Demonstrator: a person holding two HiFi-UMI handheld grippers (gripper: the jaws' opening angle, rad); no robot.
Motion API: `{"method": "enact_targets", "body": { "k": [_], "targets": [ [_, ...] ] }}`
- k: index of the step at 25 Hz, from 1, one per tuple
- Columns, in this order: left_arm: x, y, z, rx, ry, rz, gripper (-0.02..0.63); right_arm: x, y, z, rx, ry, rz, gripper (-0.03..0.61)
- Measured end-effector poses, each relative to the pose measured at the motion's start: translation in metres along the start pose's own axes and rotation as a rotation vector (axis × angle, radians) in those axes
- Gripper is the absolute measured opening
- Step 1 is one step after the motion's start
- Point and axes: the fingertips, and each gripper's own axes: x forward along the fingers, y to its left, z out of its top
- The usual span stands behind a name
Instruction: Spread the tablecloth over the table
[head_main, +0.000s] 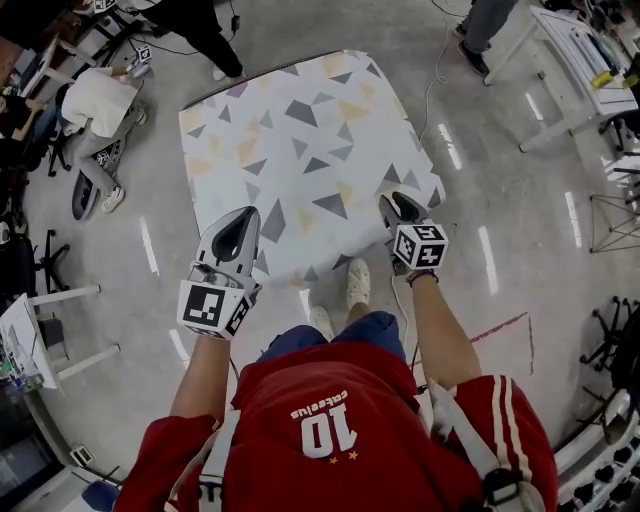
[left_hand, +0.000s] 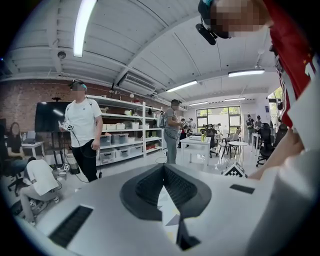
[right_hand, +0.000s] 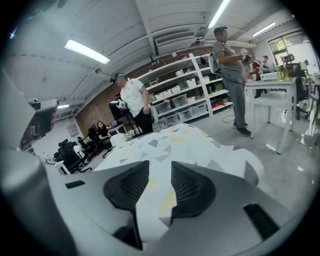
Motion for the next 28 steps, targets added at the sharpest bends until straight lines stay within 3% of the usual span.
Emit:
{"method": "enact_targets", "body": {
  "k": [7, 13, 19, 24, 28],
  "targets": [
    [0.031, -0.024, 0.004, 0.009, 0.002, -0.059, 0.006, -0.057, -0.102, -0.012, 0.116, -0.032, -0.182, 0.16],
    [0.06, -0.04, 0.004, 0.009, 0.011, -0.093, 0.006, -0.075, -0.152, -0.022, 0.164, -0.012, -0.235, 0.179],
    [0.084, -0.051, 0.006, 0.012, 0.015, -0.103, 0.006, -0.063, -0.167, -0.014, 0.144, 0.02, -0.171, 0.183],
    [0.097, -0.052, 0.012, 0.014, 0.011, -0.085, 0.006, -0.044, -0.168, -0.031, 0.17, 0.104, -0.027, 0.183],
    [0.095, -0.042, 0.017, 0.016, 0.0, -0.052, 0.006, -0.045, -0.164, -0.036, 0.104, 0.161, 0.05, 0.187]
  ]
}}
